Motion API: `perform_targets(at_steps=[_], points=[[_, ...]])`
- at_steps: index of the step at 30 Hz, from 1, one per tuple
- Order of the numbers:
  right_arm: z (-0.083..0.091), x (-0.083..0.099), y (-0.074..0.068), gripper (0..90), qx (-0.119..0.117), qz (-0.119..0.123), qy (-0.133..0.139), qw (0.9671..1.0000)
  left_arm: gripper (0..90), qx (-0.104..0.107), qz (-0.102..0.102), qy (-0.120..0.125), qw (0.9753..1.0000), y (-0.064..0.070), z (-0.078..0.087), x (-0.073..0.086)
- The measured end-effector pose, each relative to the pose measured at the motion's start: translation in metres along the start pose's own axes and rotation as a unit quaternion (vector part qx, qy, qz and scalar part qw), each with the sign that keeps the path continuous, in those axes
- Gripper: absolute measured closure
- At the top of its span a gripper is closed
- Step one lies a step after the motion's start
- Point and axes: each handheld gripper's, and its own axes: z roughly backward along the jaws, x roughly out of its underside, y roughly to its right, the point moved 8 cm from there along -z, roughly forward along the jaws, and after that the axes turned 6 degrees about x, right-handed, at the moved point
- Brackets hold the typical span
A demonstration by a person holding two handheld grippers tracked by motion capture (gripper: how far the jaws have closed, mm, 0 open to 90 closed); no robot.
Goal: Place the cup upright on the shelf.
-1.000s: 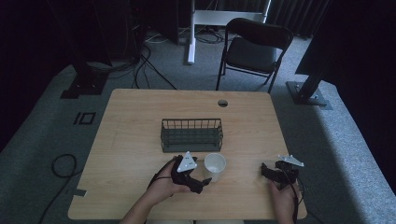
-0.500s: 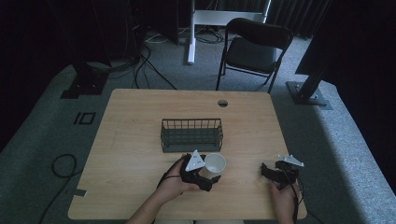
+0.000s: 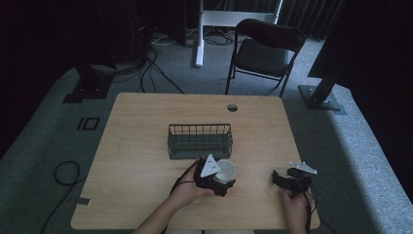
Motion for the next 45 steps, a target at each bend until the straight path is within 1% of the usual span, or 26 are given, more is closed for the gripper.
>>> perform_targets(at_steps=[2,3,5,8,12,13,14,16,17,18,21,23,25,26,28,30,31,32,34,39,41,45], points=[[0.0,0.0,0.0,10.5,0.0,0.0,0.0,1.0,6.7,-0.003,-0.002,-0.001,1.0,-0.001,-0.001,0.0],[0.0,0.0,0.0,10.6,0.0,0.0,0.0,1.0,6.8,-0.006,0.0,0.001,1.0,-0.001,-0.002,0.0],[0.0,0.0,0.0,10.5,0.0,0.0,0.0,1.0,11.5,-0.007,0.002,0.002,1.0,-0.001,-0.002,0.0],[0.0,0.0,0.0,10.6,0.0,0.0,0.0,1.0,19.2,-0.009,-0.001,-0.006,0.9999,-0.002,-0.003,0.001],[0.0,0.0,0.0,10.5,0.0,0.0,0.0,1.0,19.9,-0.004,-0.005,-0.013,0.9999,-0.002,-0.003,0.001],[0.0,0.0,0.0,10.6,0.0,0.0,0.0,1.0,19.9,-0.007,-0.002,-0.013,0.9999,-0.002,-0.003,0.0],[0.0,0.0,0.0,10.6,0.0,0.0,0.0,1.0,20.1,-0.006,-0.005,-0.013,0.9999,-0.002,-0.003,0.0],[0.0,0.0,0.0,10.6,0.0,0.0,0.0,1.0,20.2,-0.006,-0.002,-0.007,1.0,-0.001,-0.003,-0.002],[0.0,0.0,0.0,10.5,0.0,0.0,0.0,1.0,20.2,-0.005,-0.004,-0.006,1.0,0.0,-0.002,-0.004],[0.0,0.0,0.0,10.6,0.0,0.0,0.0,1.0,20.2,-0.004,0.0,0.002,1.0,0.001,-0.002,-0.007],[0.0,0.0,0.0,10.6,0.0,0.0,0.0,1.0,20.2,-0.004,-0.002,0.013,0.9999,0.001,0.002,-0.014],[0.0,0.0,0.0,10.6,0.0,0.0,0.0,1.0,20.3,0.002,-0.002,0.014,0.9999,0.002,0.004,-0.018],[0.0,0.0,0.0,10.5,0.0,0.0,0.0,1.0,20.3,0.002,0.001,0.017,0.9999,0.002,0.005,-0.02],[0.0,0.0,0.0,10.5,0.0,0.0,0.0,1.0,20.3,0.004,-0.003,0.018,0.9998,0.002,0.007,-0.024],[0.0,0.0,0.0,10.5,0.0,0.0,0.0,1.0,20.3,0.002,-0.005,0.02,0.9998,0.002,0.008,-0.027],[0.0,0.0,0.0,10.6,0.0,0.0,0.0,1.0,20.3,0.002,0.001,0.025,0.9997,0.002,0.011,-0.033],[0.0,0.0,0.0,10.6,0.0,0.0,0.0,1.0,20.3,0.004,0.001,0.025,0.9997,0.003,0.012,-0.035],[0.0,0.0,0.0,10.5,0.0,0.0,0.0,1.0,20.3,0.004,0.002,0.03,0.9995,0.003,0.014,-0.039],[0.0,0.0,0.0,10.5,0.0,0.0,0.0,1.0,20.3,0.005,-0.001,0.034,0.9994,0.003,0.017,-0.045],[0.0,0.0,0.0,10.6,0.0,0.001,0.0,1.0,20.3,-0.005,-0.009,0.042,0.9991,0.0,0.025,-0.06],[0.0,0.0,0.0,10.6,0.0,0.001,0.0,1.0,20.3,-0.003,-0.003,0.05,0.9987,-0.001,0.029,-0.067],[0.0,0.0,0.0,10.5,0.0,0.0,0.0,1.0,20.3,-0.006,-0.007,0.061,0.9981,-0.003,0.038,-0.081]])
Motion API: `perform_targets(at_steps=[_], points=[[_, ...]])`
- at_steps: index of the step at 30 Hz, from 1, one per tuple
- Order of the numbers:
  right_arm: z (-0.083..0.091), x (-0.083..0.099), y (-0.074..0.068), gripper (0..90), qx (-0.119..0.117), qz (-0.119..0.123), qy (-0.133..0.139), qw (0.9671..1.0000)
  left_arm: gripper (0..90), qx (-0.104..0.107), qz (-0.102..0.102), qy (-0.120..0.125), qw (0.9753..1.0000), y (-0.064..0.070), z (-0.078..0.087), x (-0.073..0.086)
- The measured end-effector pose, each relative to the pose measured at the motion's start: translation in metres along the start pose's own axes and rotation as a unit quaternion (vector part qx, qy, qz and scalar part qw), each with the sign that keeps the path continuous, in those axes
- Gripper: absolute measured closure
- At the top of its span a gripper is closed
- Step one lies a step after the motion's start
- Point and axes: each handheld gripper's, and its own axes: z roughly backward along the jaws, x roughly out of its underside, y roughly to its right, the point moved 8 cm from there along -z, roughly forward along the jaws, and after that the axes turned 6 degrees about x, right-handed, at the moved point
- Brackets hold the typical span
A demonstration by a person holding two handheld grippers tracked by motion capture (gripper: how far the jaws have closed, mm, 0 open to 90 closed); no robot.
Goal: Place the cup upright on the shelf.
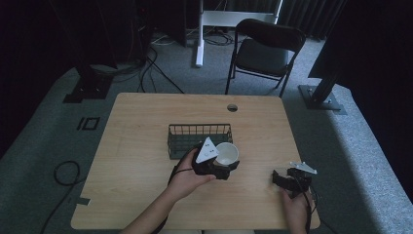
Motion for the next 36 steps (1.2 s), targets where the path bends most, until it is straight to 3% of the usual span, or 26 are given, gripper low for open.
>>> perform_targets(at_steps=[5,14,16,22,25,31,36], points=[[0.0,0.0,0.0,10.5,0.0,0.001,0.0,1.0,20.3,-0.013,-0.005,0.017,0.9998,-0.006,0.009,-0.019],[0.0,0.0,0.0,10.5,0.0,0.001,0.0,1.0,20.3,-0.061,-0.003,0.052,0.9968,-0.023,0.025,-0.045],[0.0,0.0,0.0,10.6,0.0,0.001,0.0,1.0,20.3,-0.078,-0.005,0.059,0.9952,-0.029,0.029,-0.048],[0.0,0.0,0.0,10.6,0.0,0.001,0.0,1.0,20.3,-0.126,0.017,0.077,0.989,-0.05,0.04,-0.051],[0.0,0.0,0.0,10.5,0.0,0.001,0.0,1.0,20.3,-0.159,0.008,0.067,0.985,-0.062,0.046,-0.047],[0.0,0.0,0.0,10.6,0.0,0.001,0.0,1.0,20.3,-0.205,0.027,0.064,0.9762,-0.083,0.055,-0.037],[0.0,0.0,0.0,10.5,0.0,0.001,0.001,1.0,20.3,-0.23,0.043,0.051,0.971,-0.099,0.059,-0.022]])
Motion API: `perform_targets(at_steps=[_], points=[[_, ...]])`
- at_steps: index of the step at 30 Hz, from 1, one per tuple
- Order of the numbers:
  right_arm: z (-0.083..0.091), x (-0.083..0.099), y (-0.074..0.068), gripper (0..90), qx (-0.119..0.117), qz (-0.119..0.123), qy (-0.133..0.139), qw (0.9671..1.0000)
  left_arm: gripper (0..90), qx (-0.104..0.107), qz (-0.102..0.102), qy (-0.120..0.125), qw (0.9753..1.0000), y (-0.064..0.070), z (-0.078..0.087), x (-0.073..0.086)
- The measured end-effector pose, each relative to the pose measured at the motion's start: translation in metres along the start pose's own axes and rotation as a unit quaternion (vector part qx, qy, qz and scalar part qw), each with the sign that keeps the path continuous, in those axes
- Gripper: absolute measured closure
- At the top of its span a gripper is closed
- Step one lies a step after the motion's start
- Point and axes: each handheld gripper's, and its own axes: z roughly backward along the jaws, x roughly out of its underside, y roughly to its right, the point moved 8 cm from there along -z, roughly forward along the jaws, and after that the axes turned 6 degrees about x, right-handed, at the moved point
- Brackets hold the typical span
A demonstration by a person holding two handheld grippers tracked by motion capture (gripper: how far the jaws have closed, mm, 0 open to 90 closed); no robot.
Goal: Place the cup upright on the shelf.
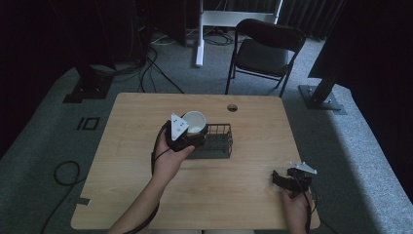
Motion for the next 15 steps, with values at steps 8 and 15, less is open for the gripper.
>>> perform_targets(at_steps=[8,15], points=[[0.0,0.0,0.0,10.6,0.0,0.0,-0.001,1.0,20.3,-0.025,0.016,-0.005,0.9996,-0.02,-0.01,0.021],[0.0,0.0,0.0,10.6,0.0,0.0,-0.001,1.0,20.3,-0.031,0.029,-0.022,0.9989,-0.03,-0.025,0.038]])
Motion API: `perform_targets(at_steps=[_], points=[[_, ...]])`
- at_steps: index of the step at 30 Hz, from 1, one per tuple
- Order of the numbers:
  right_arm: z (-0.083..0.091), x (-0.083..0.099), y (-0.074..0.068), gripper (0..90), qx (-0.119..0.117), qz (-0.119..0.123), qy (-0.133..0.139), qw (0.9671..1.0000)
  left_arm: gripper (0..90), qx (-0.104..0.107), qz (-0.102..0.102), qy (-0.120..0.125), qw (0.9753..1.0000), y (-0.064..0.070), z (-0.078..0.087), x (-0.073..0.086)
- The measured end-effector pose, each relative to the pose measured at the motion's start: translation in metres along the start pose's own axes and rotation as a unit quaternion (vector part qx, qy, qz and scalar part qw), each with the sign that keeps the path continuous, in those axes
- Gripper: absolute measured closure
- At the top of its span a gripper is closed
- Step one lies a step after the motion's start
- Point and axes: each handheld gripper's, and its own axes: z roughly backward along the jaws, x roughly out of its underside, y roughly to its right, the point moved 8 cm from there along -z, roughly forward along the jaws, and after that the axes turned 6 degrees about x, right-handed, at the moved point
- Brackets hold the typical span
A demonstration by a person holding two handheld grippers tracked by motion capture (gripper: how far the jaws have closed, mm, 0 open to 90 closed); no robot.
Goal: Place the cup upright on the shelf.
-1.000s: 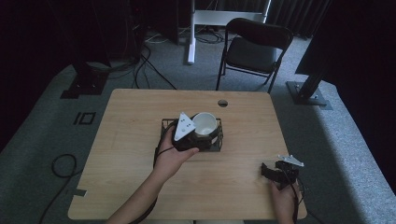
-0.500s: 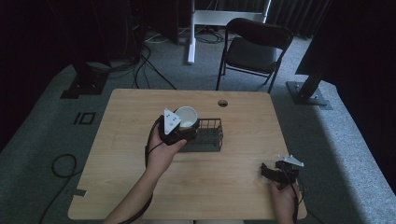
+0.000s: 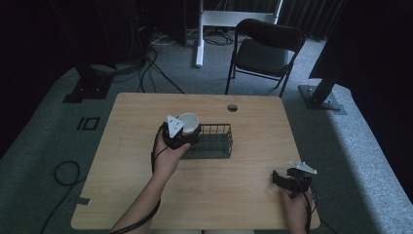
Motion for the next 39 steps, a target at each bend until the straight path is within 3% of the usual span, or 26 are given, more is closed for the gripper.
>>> perform_targets(at_steps=[4,11,28,30,38,39], points=[[0.0,0.0,0.0,10.6,0.0,0.001,0.0,1.0,20.3,0.001,0.016,-0.012,0.9998,-0.002,-0.008,0.009],[0.0,0.0,0.0,10.6,0.0,-0.001,0.0,1.0,20.3,0.002,0.026,-0.026,0.9993,-0.006,-0.017,0.019],[0.0,0.0,0.0,10.6,0.0,0.0,0.0,1.0,20.2,0.005,-0.006,-0.046,0.9989,-0.003,-0.027,0.03],[0.0,0.0,0.0,10.6,0.0,-0.001,0.0,1.0,20.0,0.003,-0.002,-0.051,0.9987,-0.003,-0.027,0.03],[0.0,0.0,0.0,10.6,0.0,-0.001,0.0,1.0,14.5,0.006,-0.001,-0.044,0.999,0.0,-0.026,0.026],[0.0,0.0,0.0,10.6,0.0,-0.001,0.0,1.0,14.5,0.004,-0.01,-0.043,0.999,0.0,-0.024,0.024]])
